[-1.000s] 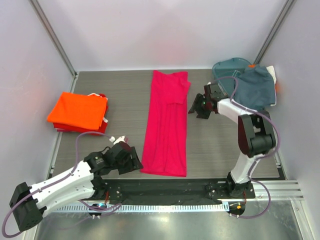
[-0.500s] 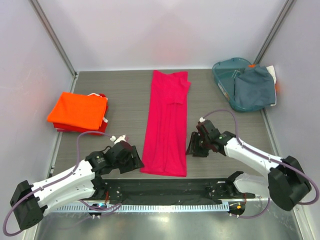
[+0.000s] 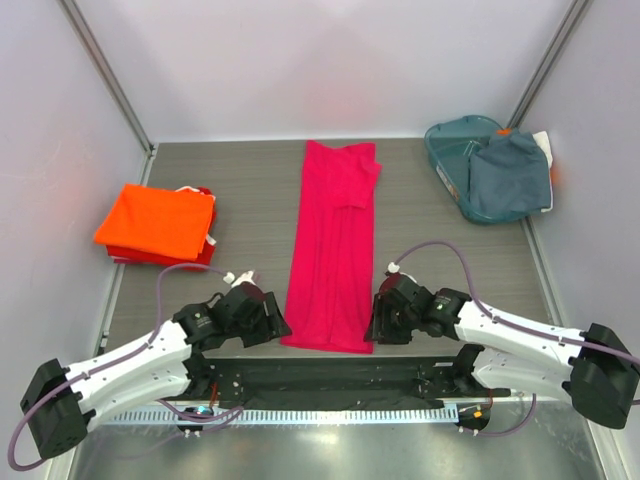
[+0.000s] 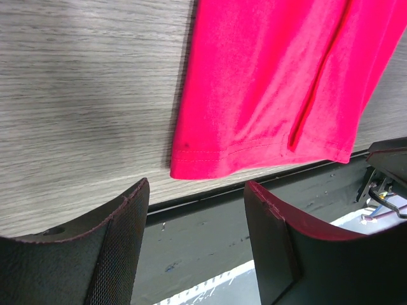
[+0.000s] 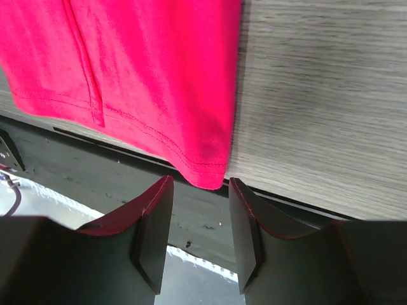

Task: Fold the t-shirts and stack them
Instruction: Fold the tshirt

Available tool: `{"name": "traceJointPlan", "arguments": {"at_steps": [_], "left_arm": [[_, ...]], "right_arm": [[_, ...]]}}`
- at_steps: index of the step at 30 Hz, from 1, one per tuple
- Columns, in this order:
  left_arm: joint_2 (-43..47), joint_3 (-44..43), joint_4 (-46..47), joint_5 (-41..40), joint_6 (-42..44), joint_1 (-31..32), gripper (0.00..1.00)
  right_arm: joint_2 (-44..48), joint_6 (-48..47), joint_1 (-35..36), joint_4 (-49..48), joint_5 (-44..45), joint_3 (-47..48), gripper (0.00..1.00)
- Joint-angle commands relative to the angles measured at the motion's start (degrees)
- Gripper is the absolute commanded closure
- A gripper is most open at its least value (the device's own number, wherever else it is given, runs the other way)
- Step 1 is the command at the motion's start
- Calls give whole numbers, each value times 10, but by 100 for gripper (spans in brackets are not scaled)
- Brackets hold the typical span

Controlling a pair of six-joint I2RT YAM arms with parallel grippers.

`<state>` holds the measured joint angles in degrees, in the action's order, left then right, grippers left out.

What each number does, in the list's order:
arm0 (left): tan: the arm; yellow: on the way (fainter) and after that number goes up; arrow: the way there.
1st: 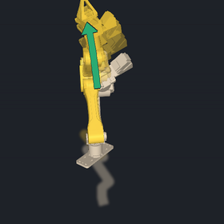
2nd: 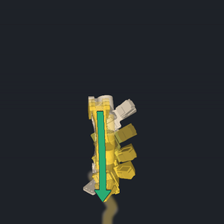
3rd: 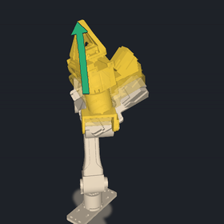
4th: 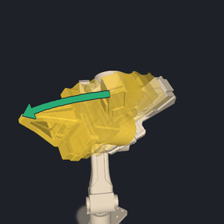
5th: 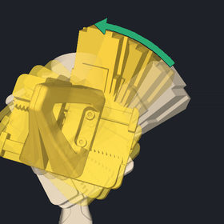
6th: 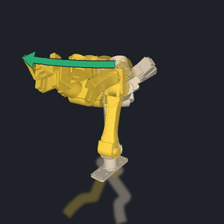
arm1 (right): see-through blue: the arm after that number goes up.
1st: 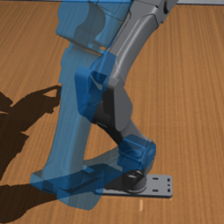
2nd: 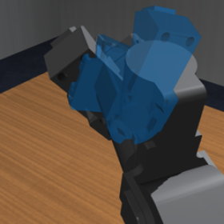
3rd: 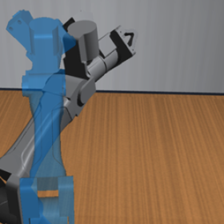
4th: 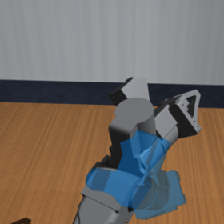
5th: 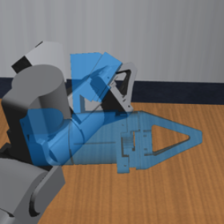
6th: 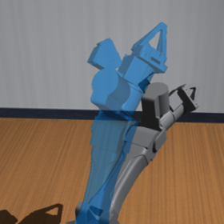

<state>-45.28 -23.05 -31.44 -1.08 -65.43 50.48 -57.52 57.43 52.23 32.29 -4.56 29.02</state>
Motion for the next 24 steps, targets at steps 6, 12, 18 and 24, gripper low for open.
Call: {"name": "traceJointPlan", "arguments": {"at_steps": [6, 12, 18, 24], "left_arm": [[-20, 4, 33, 6, 11, -3, 37], [-39, 12, 52, 9, 11, -4, 38], [-60, 20, 77, 9, 11, -3, 41], [-88, 18, 103, 29, 14, -3, 47]], "right_arm": [[-36, 17, 11, -1, 37, 12, 57], [-80, 12, 11, -21, 34, 7, 58], [-103, 15, 16, -74, -1, -9, 62], [-95, 15, 16, -71, -3, -6, 85]]}}
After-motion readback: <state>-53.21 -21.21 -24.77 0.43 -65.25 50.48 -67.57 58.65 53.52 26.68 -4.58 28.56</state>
